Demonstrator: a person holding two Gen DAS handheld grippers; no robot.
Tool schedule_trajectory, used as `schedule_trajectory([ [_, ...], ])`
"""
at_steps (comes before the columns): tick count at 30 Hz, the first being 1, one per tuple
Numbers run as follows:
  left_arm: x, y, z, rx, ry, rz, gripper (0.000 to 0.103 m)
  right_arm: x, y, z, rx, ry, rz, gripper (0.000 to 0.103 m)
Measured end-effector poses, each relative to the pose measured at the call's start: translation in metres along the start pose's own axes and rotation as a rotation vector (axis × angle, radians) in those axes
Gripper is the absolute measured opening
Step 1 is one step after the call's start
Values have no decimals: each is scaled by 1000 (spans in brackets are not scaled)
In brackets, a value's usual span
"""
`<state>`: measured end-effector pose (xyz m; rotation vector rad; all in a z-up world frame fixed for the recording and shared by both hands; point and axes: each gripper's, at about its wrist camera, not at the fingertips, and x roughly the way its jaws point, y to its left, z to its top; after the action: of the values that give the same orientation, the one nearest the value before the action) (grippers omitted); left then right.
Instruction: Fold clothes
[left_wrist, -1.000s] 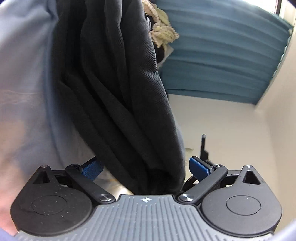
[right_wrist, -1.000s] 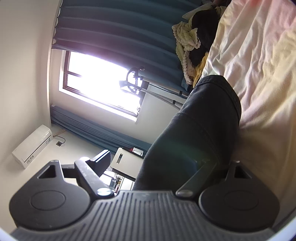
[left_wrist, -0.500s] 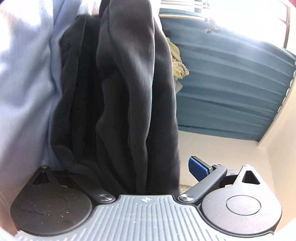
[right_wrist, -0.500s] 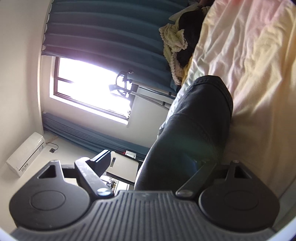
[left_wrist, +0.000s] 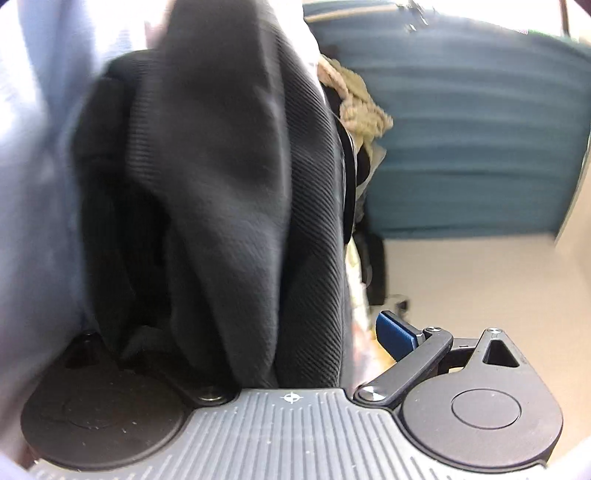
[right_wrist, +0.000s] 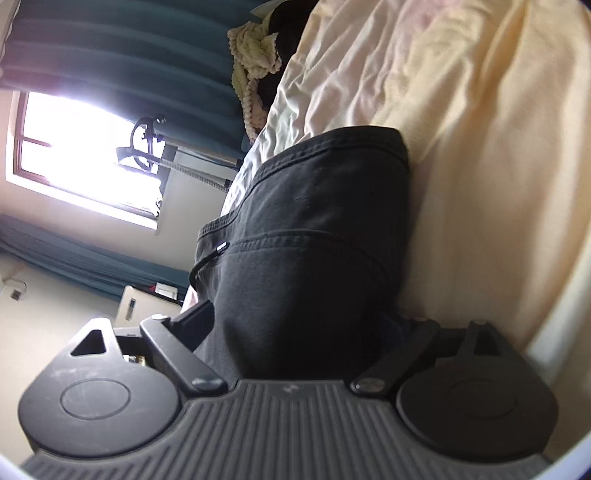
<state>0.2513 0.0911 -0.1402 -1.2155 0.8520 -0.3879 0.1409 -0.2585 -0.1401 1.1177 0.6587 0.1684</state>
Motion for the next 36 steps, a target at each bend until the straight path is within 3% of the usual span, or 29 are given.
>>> schedule_trajectory([
  [3, 4, -15, -8, 113, -21, 81, 94, 8, 17, -4, -109, 1, -102, 87],
  [5, 4, -25, -13, 182, -38, 176, 68, 5, 30, -10, -178, -17, -163, 69],
  [6, 2, -30, -14, 214, -44, 203, 63, 2, 36, -12, -217, -29, -189, 64],
  [8, -5, -36, -16, 255, -67, 195, 43, -9, 48, -17, -289, -58, -223, 45],
  [11, -8, -38, -21, 281, -97, 157, 32, -25, 65, -23, -348, -102, -248, 33],
  [15, -40, -51, -36, 314, -135, 117, 29, -44, 88, -23, -369, -125, -242, 30],
  [18, -37, -75, -61, 357, -151, 89, 29, -61, 110, -19, -419, -141, -221, 29],
  [26, -75, -149, -120, 435, -146, 15, 28, -140, 148, 21, -480, -193, -161, 27],
  [31, -61, -190, -171, 497, -120, -56, 28, -207, 147, 60, -507, -262, -160, 27],
  [36, 2, -239, -218, 550, -47, -131, 28, -276, 131, 112, -507, -344, -184, 27],
])
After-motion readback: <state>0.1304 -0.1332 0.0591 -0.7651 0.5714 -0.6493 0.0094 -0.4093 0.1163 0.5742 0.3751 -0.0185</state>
